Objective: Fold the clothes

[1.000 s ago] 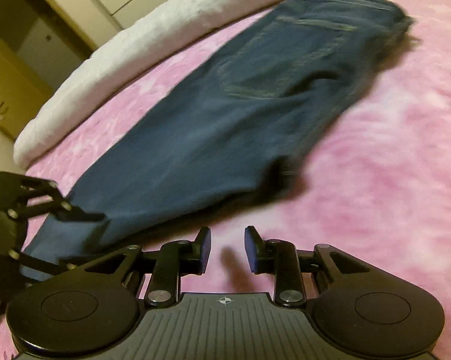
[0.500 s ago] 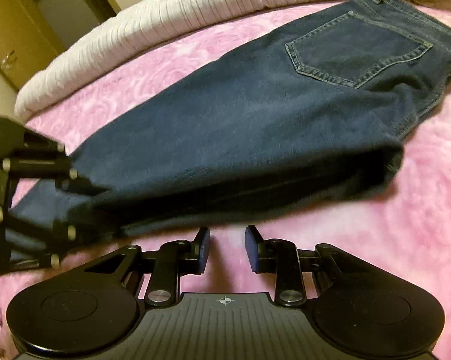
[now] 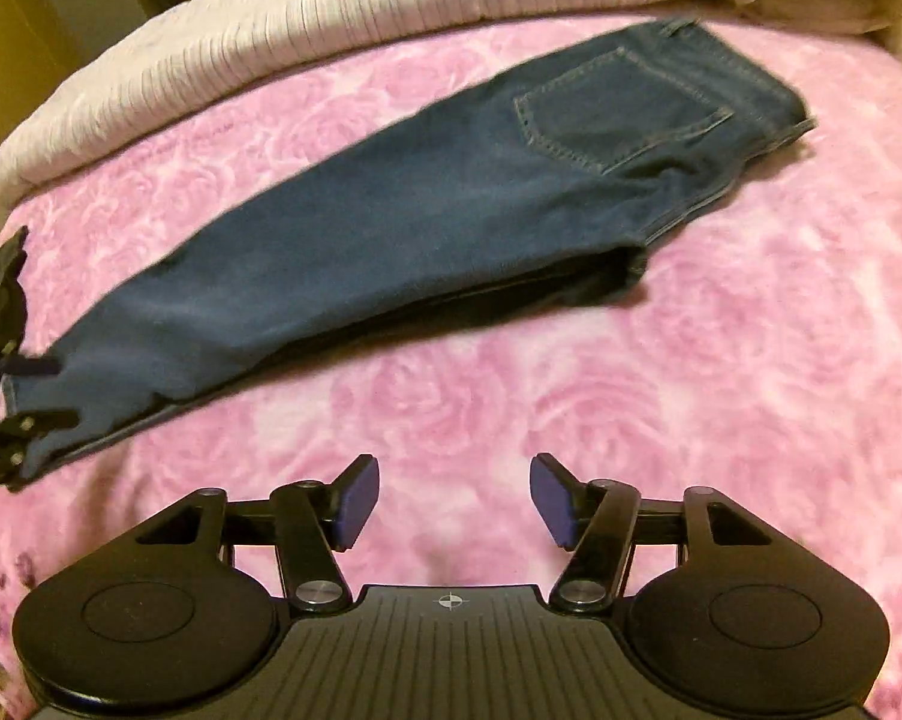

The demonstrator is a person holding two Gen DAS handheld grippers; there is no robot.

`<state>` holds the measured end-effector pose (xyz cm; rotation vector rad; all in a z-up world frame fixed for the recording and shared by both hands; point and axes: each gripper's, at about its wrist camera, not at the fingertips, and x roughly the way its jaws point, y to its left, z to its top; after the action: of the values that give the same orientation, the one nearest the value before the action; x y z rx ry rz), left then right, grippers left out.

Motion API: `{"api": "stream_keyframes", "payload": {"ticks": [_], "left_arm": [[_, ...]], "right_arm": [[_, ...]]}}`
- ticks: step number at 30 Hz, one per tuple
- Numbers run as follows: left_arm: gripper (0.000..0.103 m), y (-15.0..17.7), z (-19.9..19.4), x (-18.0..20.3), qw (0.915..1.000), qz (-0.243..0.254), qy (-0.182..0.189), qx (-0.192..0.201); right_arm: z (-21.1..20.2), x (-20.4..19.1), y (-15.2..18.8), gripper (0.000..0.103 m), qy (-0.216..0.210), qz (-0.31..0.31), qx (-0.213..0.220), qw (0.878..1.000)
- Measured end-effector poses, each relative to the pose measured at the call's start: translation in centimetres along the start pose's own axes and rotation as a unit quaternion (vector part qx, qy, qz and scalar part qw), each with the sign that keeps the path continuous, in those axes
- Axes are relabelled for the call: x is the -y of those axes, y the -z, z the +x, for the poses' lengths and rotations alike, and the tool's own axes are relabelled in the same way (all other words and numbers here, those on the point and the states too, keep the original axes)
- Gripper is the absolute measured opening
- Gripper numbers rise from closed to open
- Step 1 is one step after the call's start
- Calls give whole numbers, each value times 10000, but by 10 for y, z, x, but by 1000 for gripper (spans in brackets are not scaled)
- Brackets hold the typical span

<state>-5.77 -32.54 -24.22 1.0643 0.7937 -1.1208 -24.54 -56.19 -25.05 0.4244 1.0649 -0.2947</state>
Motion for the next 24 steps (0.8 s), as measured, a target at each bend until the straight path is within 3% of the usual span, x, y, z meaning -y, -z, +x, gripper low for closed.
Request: {"api": "stream_keyframes", "payload": {"ticks": [6, 10, 16, 24], "left_arm": [[42, 78, -63, -18, 9978, -582, -230, -210], [43, 110, -99, -34, 9960, -816, -354, -125], [45, 125, -130, -58, 9919, -1145, -519, 164], [47, 110, -147, -69, 9868, -1426, -358, 686]], "right_arm": [[-50, -36, 7, 60, 150, 382, 174, 9990], [-80, -68, 16, 61, 220, 393, 410, 9981], [-113, -106, 18, 61, 346, 429, 780, 9954], [-138, -130, -5, 61, 717, 120, 870, 9935]]}}
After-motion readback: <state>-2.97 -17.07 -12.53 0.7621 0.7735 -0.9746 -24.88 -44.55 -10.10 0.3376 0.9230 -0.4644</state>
